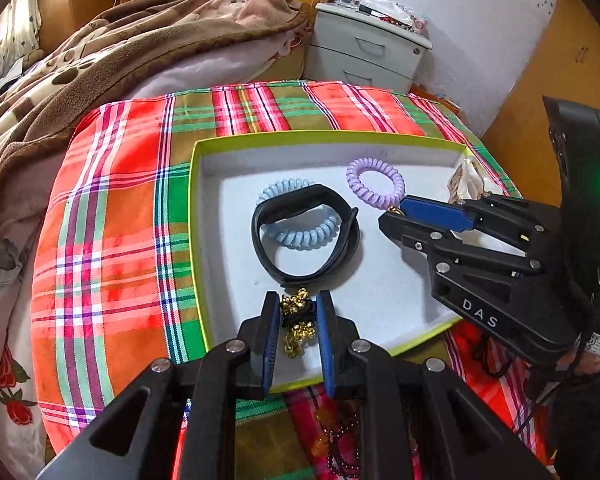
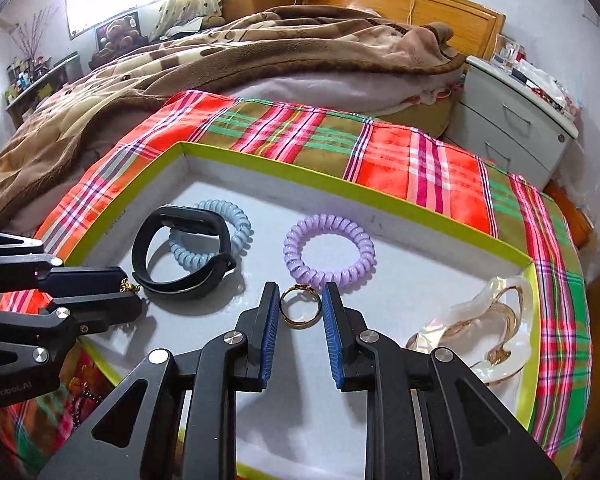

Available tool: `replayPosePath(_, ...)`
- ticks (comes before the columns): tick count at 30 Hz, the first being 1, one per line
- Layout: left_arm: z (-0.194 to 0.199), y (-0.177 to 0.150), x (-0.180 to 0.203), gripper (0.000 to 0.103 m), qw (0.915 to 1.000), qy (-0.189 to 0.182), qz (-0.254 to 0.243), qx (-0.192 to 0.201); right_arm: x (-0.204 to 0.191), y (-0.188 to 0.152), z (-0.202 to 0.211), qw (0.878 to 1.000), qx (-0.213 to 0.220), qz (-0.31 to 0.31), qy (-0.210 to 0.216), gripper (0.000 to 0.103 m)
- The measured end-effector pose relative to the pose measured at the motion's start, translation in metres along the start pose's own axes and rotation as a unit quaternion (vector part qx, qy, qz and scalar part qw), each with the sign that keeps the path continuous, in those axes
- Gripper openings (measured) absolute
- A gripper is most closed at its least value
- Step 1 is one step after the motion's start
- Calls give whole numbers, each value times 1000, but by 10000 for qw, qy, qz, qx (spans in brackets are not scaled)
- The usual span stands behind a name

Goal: Organize jewelry
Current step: 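Carry both items into the yellow box lid and open both tools, then lift both open tools out of the box lid toward the bed jewelry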

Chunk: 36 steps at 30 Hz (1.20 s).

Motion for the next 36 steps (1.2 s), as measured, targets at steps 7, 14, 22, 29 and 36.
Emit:
replayPosePath(7,-2,1,1,20,10000,46,-5,-7,1,0,0,9999,48,-84,41,23)
replayPosePath(14,-2,0,1,21,10000,59,19,-23,2,-1,-1,9998,58,-162,67,23)
replayPosePath(22,-2,1,1,25,10000,18,79,-24,4,-3,1,9996,62,-280,64,24)
replayPosePath(29,7,0,0,35,9998,20,170,65,10,-5,13,9984,226,-502,143,37)
replayPosePath(36,35,-9,-1,40,9991,-190,220,317,14,-12,48,9949,641,-755,181,37)
Point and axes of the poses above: each gripper's, at about its wrist camera, not at the fingertips, and z roughly against the way its jaws point, x to its right, y to its top, the point moved 4 cm from there along -z, roughly the way its jaws point, and after that the axes turned 11 degrees about z, right-handed, at the moved point
